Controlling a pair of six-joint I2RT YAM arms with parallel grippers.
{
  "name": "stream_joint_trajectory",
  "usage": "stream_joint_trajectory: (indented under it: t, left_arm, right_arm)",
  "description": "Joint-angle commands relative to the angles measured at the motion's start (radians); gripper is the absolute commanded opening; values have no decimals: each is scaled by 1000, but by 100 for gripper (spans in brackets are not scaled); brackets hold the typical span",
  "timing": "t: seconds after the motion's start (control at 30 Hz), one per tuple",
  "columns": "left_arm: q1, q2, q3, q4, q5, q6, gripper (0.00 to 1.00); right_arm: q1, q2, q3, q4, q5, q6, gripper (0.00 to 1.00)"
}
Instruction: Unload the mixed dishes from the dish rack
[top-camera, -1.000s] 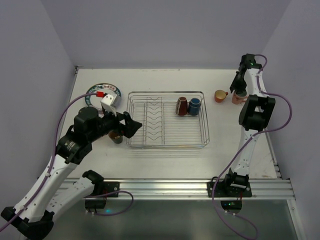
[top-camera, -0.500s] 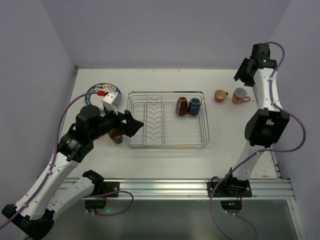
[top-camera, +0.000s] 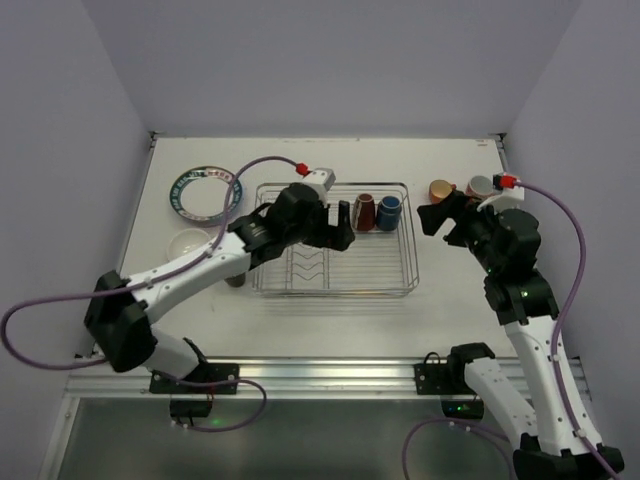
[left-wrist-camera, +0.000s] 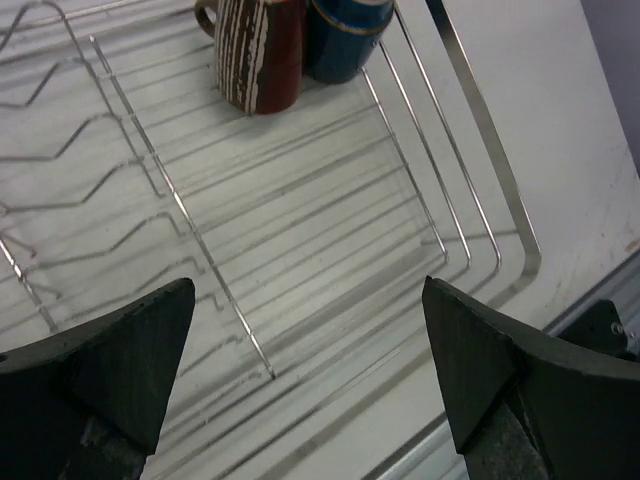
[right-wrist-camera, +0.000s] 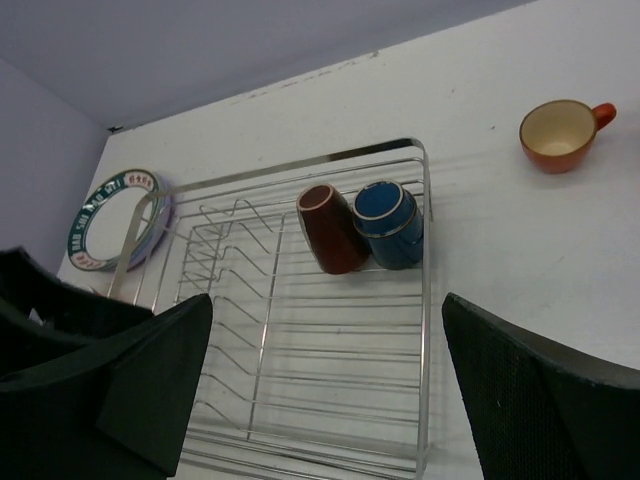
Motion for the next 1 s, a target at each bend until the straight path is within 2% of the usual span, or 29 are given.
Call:
stream_joint_trajectory:
  t: [0.0, 0.07, 0.17, 0.27, 0.47, 0.7, 0.97]
  left_arm:
    - [-5, 188, 185, 75, -134, -5, 100]
    - [-5, 275, 306, 81, -173, -2, 100]
    - [-7, 493, 484, 22, -271, -3, 100]
    - [-8, 611, 558, 24, -323, 0, 100]
    - [-11, 726, 648, 46, -404, 23, 100]
    - [-11, 811, 733, 43, -414, 46, 100]
    - [-11, 848, 751, 31, -448, 34, 89]
  right_arm:
    - [-1, 2, -66, 80, -1, 32, 99]
    - [-1, -6, -78, 43, 63, 26, 99]
    - [-1, -18, -87, 14, 94, 14, 99]
    - [-1, -37, -93, 14, 82, 14, 99]
    - [-1, -99, -138, 48, 38, 15, 99]
    - [-1, -136, -164, 66, 13, 18, 99]
    - [-1, -141, -170, 72, -10, 18, 99]
